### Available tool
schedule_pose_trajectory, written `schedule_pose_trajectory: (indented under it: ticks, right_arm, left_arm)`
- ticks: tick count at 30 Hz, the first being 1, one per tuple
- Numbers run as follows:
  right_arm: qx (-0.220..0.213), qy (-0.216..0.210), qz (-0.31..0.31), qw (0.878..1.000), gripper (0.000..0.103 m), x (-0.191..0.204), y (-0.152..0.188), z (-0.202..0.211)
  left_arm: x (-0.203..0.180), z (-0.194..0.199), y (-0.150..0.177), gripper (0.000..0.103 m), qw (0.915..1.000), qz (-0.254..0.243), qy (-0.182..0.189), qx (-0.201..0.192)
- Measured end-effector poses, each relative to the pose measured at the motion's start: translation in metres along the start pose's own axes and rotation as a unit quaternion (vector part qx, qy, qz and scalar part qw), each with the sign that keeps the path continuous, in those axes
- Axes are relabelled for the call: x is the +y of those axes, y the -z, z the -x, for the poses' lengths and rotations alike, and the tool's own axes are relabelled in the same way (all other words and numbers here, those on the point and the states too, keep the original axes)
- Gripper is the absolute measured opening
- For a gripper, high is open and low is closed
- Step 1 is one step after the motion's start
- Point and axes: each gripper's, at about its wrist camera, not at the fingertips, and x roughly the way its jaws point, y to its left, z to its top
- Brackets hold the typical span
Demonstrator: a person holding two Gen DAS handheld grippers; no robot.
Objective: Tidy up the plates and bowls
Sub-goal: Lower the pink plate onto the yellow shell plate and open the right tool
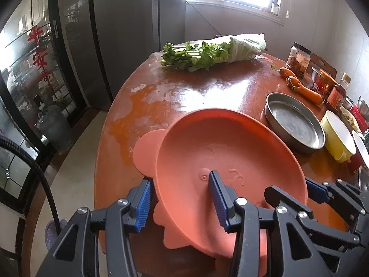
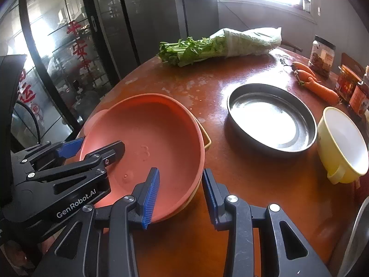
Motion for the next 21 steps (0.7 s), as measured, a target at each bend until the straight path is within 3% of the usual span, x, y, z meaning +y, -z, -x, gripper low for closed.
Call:
schedule_pose_trajectory:
  ticks: [15, 21]
  right_arm:
    - [0.008, 0.005, -0.016, 1.000, 0.040, -0.009, -0.018, -0.015]
    - [0.003, 0.002, -0.020, 1.000, 0.040, -0.011, -0.022, -0.012]
  left_arm:
    - [0.001, -0.021, -0.024, 0.057, 0.9999, -0.016, 0.002, -0.003]
    - [0.005, -0.025, -0.029, 0.057, 0.9996, -0.005, 0.026, 0.004]
